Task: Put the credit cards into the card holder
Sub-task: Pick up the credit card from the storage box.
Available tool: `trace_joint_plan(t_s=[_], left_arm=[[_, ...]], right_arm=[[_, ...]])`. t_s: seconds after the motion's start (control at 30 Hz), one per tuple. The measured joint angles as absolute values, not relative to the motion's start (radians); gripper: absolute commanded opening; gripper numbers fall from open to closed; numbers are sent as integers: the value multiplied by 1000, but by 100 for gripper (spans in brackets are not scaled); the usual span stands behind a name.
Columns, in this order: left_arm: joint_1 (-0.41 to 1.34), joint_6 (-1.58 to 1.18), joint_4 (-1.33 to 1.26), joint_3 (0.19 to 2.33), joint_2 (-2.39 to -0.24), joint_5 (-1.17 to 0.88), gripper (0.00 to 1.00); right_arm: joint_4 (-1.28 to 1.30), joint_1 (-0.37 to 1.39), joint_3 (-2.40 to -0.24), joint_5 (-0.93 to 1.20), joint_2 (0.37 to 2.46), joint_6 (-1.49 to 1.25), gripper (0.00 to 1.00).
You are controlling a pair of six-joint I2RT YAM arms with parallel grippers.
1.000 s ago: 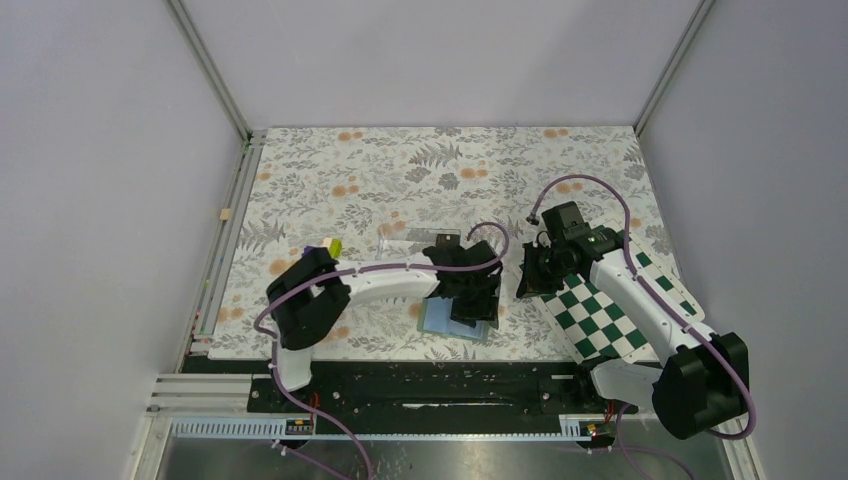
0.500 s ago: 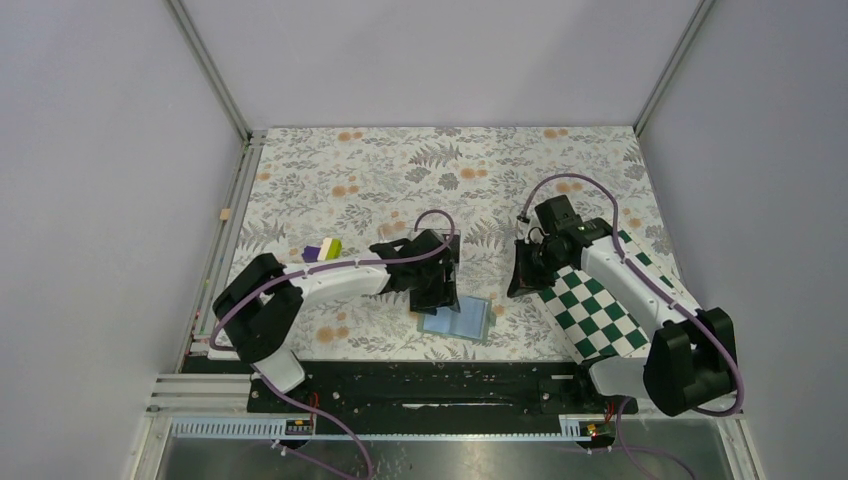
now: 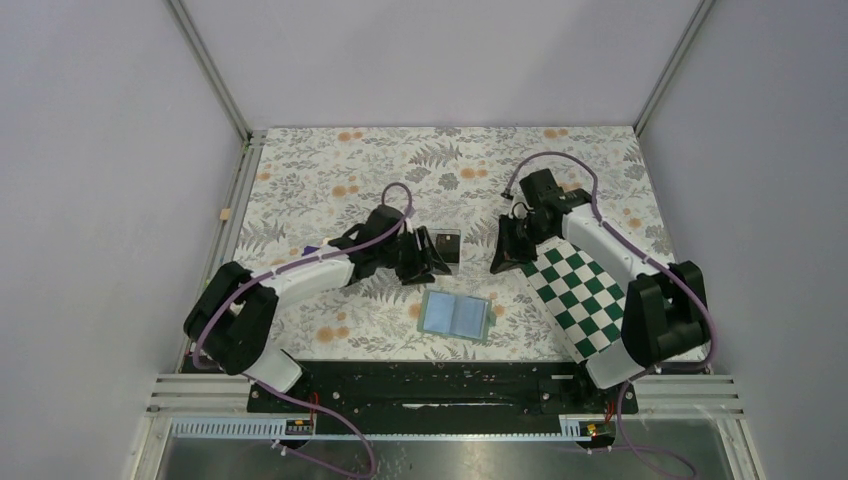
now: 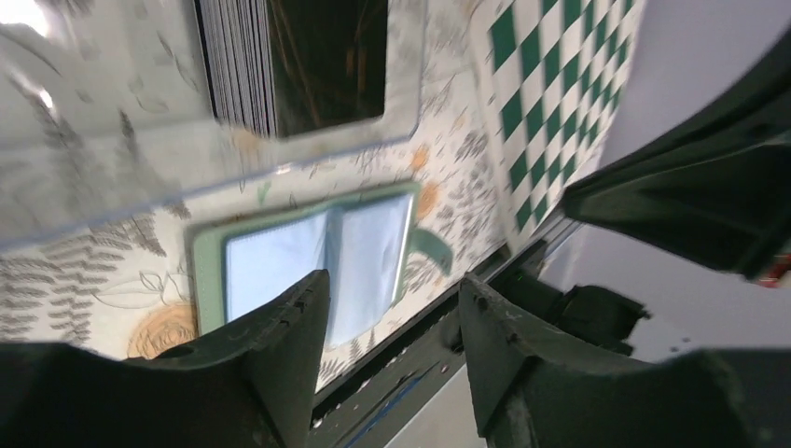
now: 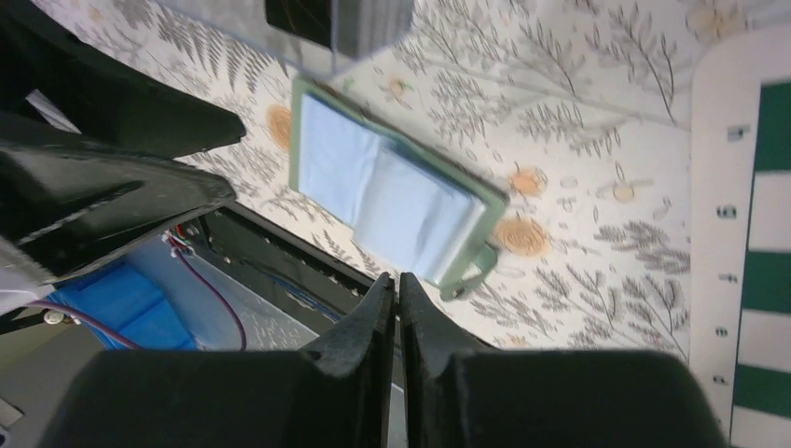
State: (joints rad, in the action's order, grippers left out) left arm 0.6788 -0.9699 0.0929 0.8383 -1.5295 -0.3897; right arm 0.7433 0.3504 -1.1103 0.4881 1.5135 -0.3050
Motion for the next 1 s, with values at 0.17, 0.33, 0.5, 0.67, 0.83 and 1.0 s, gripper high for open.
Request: trace_joint_plan(t_s=[0.17,0.33,0.5,0.67,0.83,1.0], left_arm=[[562,-934,106,912,-1520,-427,46],[498,-850,213,1127,-1629,-429,42],[498,-780,301,1273,-1777,-430,36],[500,-734,391,1328,-1888,-423,30],[500,-713,442,1348,-1924,-423,25],[500,-704,453,1353,-1932,-422,20]], right_arm=[[712,368,-1229,514,1642,-327,24],[678,388,-1332,536,1761,-366,32],[657,404,-1405,544,1865,-393,33],[652,413,-1430,543,1933,-408,33],[652,414,-1439,544,1971,-413,23],[651,414,-1442,550,1980,-418,13]])
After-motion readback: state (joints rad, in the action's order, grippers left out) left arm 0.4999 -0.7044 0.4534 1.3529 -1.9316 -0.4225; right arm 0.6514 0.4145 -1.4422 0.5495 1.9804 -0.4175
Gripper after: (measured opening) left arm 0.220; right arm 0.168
